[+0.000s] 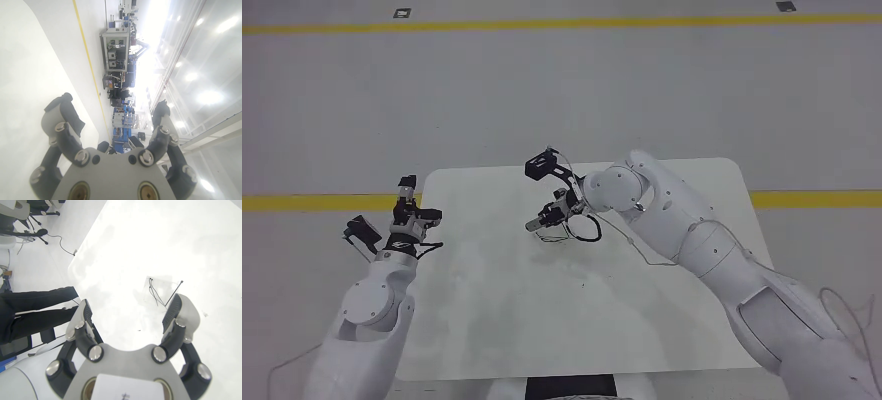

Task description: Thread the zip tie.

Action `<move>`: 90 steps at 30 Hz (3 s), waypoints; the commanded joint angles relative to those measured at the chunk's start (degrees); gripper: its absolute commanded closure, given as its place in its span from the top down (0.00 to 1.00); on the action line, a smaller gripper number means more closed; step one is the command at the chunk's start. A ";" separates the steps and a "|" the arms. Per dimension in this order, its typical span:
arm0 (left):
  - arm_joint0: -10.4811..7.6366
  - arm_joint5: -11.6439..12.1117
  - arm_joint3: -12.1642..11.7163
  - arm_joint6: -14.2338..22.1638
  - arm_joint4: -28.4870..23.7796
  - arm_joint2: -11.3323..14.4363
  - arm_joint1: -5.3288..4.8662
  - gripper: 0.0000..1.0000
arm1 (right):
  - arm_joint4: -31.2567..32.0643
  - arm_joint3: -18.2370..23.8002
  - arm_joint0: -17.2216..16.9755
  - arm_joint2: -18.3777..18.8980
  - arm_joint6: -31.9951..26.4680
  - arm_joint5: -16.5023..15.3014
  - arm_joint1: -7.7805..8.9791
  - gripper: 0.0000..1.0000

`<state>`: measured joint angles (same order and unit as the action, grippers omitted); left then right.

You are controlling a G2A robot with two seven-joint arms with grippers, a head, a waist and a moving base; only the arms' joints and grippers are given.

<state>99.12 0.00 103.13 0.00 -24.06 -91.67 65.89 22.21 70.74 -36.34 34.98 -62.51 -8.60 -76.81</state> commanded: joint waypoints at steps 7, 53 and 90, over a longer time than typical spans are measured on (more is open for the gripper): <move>0.00 0.00 0.00 0.00 0.00 0.00 0.00 1.00 | 0.00 0.00 0.00 0.00 0.00 0.00 0.00 1.00; 0.00 0.00 0.00 0.00 0.00 0.00 0.00 1.00 | 5.25 -13.27 2.80 -11.59 4.79 20.25 -10.51 1.00; 0.00 0.00 0.00 0.00 0.00 0.00 0.00 1.00 | 17.35 -24.59 2.47 -13.49 4.93 11.66 -16.03 0.28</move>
<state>99.12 0.00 103.13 0.00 -24.06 -91.67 65.89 39.41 46.64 -33.85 21.56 -57.76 3.32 -92.63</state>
